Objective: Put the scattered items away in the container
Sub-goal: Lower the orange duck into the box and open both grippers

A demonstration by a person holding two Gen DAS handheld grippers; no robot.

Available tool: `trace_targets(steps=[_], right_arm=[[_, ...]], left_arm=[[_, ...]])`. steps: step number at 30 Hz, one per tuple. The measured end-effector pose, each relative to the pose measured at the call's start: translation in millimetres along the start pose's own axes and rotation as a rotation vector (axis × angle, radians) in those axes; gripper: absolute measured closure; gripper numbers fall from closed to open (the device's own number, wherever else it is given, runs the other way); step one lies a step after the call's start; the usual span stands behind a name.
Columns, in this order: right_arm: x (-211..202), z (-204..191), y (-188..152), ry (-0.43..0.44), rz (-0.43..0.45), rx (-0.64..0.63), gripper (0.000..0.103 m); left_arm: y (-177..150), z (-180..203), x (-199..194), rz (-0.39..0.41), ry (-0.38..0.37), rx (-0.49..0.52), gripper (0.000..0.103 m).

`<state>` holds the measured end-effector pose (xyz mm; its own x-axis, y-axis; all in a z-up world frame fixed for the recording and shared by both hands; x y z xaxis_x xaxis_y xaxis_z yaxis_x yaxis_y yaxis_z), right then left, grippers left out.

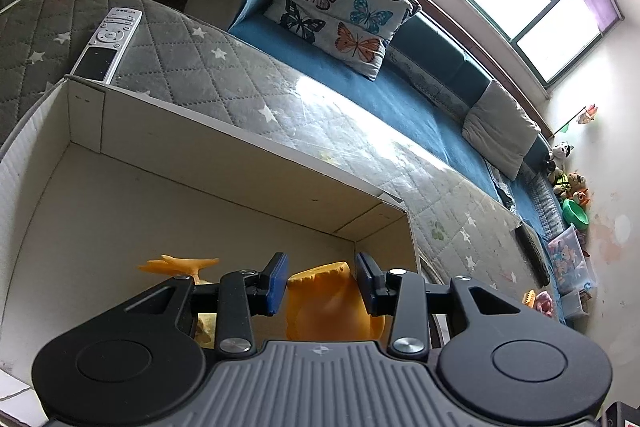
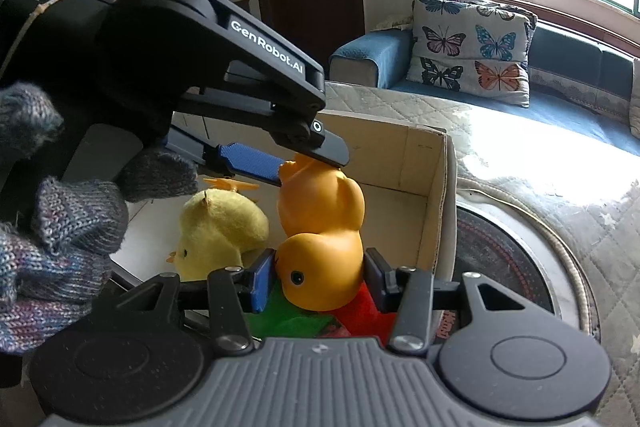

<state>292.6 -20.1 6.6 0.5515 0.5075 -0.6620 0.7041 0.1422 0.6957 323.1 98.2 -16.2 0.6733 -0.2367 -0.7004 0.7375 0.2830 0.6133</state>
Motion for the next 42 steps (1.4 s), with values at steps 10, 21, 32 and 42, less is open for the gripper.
trace_targets(steps=[10,21,32,42], right_arm=[[-3.5,-0.2,-3.1,-0.01,0.002,-0.002,0.055],[-24.0,-2.7,-2.7,-0.014,0.037,-0.015,0.053],[-63.1,-11.8,-20.6,-0.015,0.088,-0.043,0.049],[-94.0,-18.2,-51.6,-0.007,0.107,-0.036,0.049]], left_arm=[[4.7,-1.2,-10.6,0.021,-0.006,-0.006,0.063],[-3.2,7.4,-39.8,0.061,-0.004,0.032,0.063],[-30.6,18.0,-80.1,0.095,0.001,0.069,0.064],[-72.6,12.8,-111.6,0.106,0.013,0.082,0.064]])
Point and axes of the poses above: each gripper's, at about its wrist camera, not at the fingertips, and x roughly the way its jaws point, z to its right, y to its top, the point moved 7 cm from there along x, roughly the way its jaws point, and after that the axes turned 14 degrees about x, right-handed, at the moved point
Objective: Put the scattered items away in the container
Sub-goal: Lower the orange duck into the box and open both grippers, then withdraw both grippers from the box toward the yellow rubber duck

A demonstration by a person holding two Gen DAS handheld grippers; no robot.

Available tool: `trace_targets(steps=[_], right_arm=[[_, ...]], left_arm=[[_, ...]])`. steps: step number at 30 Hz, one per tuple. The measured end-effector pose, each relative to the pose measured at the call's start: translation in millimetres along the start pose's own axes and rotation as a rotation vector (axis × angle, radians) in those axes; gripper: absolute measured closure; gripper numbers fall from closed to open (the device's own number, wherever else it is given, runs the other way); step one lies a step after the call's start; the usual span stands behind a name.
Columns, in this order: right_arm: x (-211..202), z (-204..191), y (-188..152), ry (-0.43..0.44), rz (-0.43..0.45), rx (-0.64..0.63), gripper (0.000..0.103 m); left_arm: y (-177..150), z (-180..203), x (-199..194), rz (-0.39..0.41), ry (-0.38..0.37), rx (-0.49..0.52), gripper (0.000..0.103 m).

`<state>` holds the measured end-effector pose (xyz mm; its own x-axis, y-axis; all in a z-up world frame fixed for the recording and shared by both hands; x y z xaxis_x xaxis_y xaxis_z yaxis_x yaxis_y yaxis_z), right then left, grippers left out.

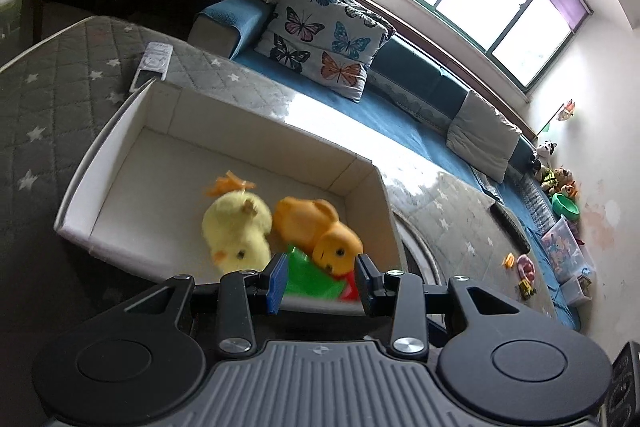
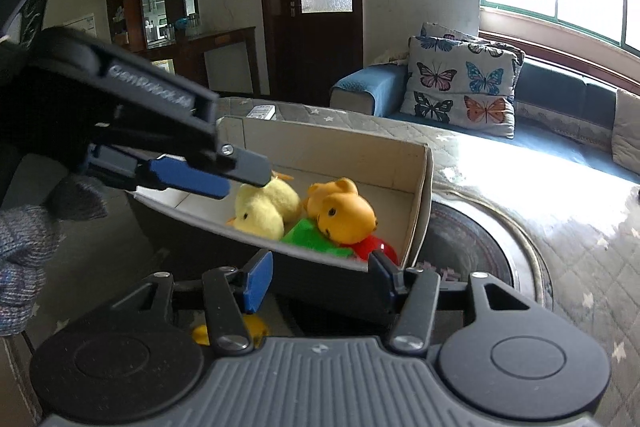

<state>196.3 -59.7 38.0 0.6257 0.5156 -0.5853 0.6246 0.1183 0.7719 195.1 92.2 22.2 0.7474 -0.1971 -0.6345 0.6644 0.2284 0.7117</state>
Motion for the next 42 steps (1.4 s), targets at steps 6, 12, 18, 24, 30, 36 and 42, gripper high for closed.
trace_targets(steps=[6,12,18,24,30,36,42], right_arm=[[-10.1,-1.4,-22.3,0.0,-0.019,0.006,0.049],[-12.1,-1.3,-41.2,-0.001,-0.046,0.016,0.049],[-11.3,-2.5,-51.6,0.011,-0.071,0.028,0.049],[-6.4,-4.7,-58.0,0.023,-0.092,0.015,0.049],[1.4,-5.2,-60.0,0.02,-0.101,0.016,0.05],[6.6,-3.2,-64.6,0.016,-0.118,0.017,0.05],[7.3,-5.6,-67.4,0.038,-0.133,0.005,0.05]], left_arm=[[-32.8,-7.7,-15.9,-0.01,0.016,-0.001,0.064],[-67.0,-16.9,-26.1,-0.037,0.019,-0.029,0.064],[-89.8,-20.5,-28.9,-0.066,-0.019,-0.095,0.064],[-95.6,-18.9,-26.6,-0.083,-0.064,-0.156,0.064],[-101.1,-16.1,-16.3,-0.113,-0.068,-0.189,0.064],[-103.1,-23.1,-9.7,-0.132,-0.018,-0.196,0.064],[-101.6,-31.1,-7.7,-0.13,0.011,-0.184,0.064]])
Point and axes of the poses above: each gripper's, at about its wrist camera, not at the fingertips, and x roughly the way its jaws point, z to its right, y to its top, the point moved 7 cm from there along x, roughly the way its jaws point, and after that the axes turned 14 degrees about x, right-handed, at the moved point
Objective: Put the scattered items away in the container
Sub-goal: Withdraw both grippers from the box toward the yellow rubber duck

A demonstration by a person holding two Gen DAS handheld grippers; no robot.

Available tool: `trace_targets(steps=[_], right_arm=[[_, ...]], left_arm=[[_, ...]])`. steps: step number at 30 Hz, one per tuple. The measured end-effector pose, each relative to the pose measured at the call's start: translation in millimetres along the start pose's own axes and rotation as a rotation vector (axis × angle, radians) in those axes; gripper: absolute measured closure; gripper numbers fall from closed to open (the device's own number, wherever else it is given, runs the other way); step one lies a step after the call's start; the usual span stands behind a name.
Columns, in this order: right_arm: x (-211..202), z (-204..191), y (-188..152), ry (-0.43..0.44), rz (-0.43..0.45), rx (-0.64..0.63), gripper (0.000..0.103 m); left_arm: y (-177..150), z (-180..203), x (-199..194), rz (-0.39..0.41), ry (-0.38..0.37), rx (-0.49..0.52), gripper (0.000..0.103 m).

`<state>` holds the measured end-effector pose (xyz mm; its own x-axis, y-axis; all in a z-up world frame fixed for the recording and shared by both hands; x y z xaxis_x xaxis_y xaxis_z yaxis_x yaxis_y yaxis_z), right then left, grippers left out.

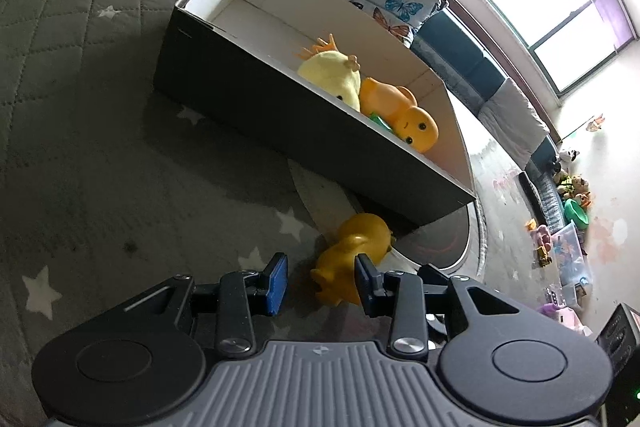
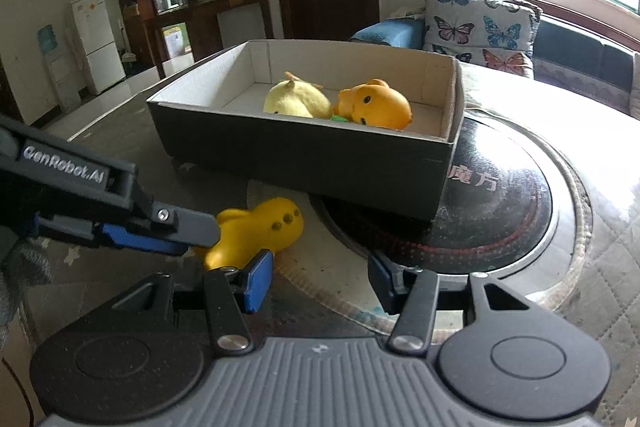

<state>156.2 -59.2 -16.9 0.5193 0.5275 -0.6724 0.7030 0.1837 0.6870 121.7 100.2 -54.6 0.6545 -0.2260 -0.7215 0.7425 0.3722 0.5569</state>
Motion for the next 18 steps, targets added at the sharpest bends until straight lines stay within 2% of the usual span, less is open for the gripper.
trace_targets(steps=[6,9,15,18], right_arm=[[1.7,-9.8,-1.9,0.042,-0.013,-0.029,0.048],[3.8,-15.4,-1.3,0.067,-0.016,-0.043,0.037],[12.1,-26.2,3.0,0.11,-0.021,-0.08,0.028],[16.5,-32.1,4.5,0.126,-0.026,-0.095,0.028]], left_arm=[[6.4,-3.1,-0.4,0.004,0.019,0.015,0.064],[6.4,-3.6,0.2,-0.001,0.012,0.017,0.064],[7.3,-7.5,3.1,-0.008,-0.012,-0.005,0.064],[8.2,-10.0,3.6,-0.007,-0.02,-0.012,0.063]])
Point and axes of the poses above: each gripper's, at about its wrist camera, not at the fingertips, and x roughly the way its jaws point, z to its right, y to its top, the point moved 7 cm from there along x, roughly the way its jaws point, and after that the axes turned 14 degrees about x, right-handed, at the moved point
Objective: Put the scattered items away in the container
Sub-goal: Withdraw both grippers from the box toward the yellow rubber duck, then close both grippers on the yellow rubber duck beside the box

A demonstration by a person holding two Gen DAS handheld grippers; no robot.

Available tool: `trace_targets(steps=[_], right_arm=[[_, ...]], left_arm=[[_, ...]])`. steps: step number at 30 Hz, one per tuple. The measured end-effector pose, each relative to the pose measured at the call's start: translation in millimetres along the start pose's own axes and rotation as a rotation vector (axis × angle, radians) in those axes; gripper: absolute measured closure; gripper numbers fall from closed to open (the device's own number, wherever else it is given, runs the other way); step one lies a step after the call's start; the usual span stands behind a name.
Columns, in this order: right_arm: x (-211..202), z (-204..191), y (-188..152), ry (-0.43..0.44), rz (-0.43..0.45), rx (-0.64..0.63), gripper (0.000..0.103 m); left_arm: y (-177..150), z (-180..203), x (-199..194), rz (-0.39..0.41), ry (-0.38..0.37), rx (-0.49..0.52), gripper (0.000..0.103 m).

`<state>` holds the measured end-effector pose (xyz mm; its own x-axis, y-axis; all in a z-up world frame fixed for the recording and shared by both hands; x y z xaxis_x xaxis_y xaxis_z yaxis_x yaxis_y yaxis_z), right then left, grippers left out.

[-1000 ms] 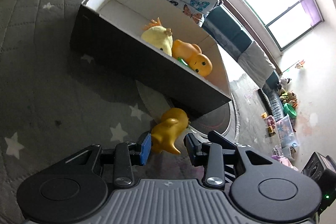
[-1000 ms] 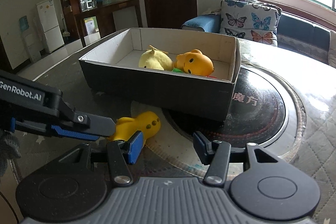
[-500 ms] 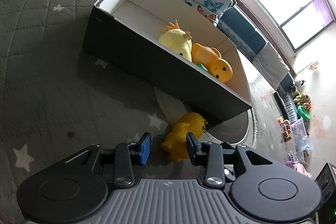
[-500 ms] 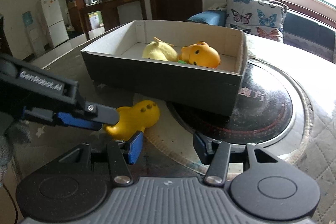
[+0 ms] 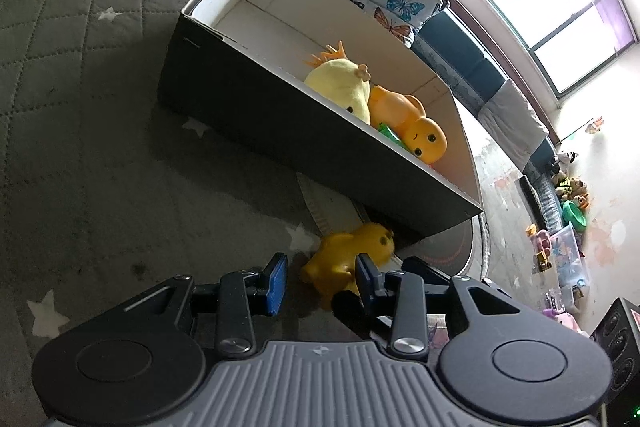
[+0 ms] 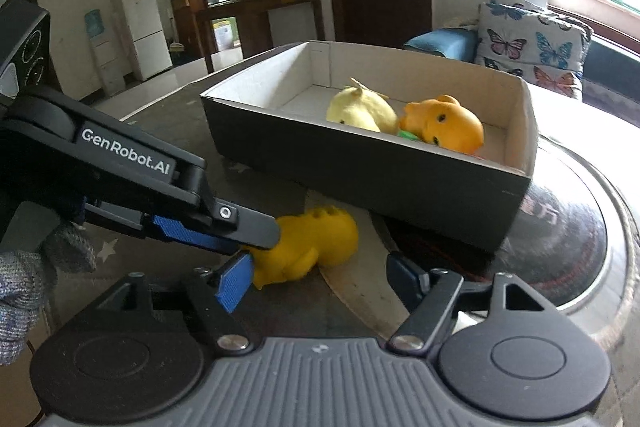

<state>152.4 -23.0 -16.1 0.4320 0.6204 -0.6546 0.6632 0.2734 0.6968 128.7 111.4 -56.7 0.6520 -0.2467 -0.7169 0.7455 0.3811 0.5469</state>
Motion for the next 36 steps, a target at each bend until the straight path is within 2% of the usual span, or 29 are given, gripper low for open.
trace_targets(steps=[11,18,22,32,36], right_arm=[[16.4,-5.2,0.8,0.043,-0.032,-0.015,0.024],[12.9,-12.5,-14.1,0.04,-0.034,-0.008,0.025],[7.2,-12.1,-17.3,0.025,-0.016,0.019,0.033],[2.2,-13.3,-22.5,0.017,-0.024,0.015,0.035],[-2.8,-18.3,-29.4,0.014,-0.04,-0.008,0.035]], left_arm=[[2.1,-11.7,-5.4,-0.005,-0.019,-0.021,0.062],[-4.2,-12.4,-6.4,-0.008,-0.059,-0.054,0.063],[-6.4,-12.4,-4.0,-0.012,-0.076,-0.084,0.063],[-16.0,-18.2,-7.2,-0.007,-0.099,-0.184,0.063],[-15.3,-19.1,-7.8,0.002,-0.094,-0.192,0.064]])
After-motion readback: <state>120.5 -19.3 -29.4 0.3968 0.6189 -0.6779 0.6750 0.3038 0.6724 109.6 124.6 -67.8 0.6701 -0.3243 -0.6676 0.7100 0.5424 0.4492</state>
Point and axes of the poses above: each gripper's, at about its wrist camera, not at the fingertips, and x roughly the way its jaws point, z to its right, y to its top, the point moved 7 cm from there along x, roughly the way its jaws point, and after that the axes turned 14 degrees about x, right-handed, at the moved point
